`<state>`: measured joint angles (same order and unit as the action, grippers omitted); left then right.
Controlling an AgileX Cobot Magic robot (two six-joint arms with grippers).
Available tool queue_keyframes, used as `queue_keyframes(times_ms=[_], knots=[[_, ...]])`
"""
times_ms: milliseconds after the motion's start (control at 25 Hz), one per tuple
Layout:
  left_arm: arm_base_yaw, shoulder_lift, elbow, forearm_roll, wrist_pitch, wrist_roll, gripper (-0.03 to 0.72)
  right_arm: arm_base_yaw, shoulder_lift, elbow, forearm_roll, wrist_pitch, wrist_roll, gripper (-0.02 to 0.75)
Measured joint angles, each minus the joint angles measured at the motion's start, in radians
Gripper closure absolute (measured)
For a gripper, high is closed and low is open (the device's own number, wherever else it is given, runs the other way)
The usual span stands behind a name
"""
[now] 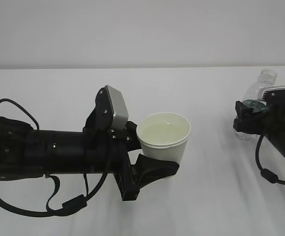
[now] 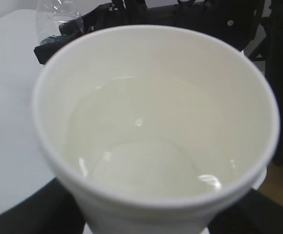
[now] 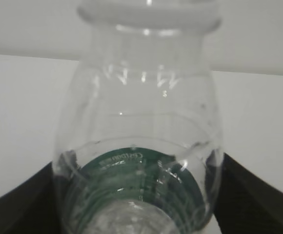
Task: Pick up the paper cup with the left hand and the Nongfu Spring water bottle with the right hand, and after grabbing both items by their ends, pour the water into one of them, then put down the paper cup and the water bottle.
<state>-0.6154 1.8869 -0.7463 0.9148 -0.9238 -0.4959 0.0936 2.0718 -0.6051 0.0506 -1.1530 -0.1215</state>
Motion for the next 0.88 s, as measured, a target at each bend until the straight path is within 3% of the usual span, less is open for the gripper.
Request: queue_keyframes(times_ms=[880], knots=[[0.0, 0.0, 0.0, -0.003, 0.002, 0.0, 0.216, 0.0, -0.099, 0.099, -0.045, 0.0, 0.0, 0.128]])
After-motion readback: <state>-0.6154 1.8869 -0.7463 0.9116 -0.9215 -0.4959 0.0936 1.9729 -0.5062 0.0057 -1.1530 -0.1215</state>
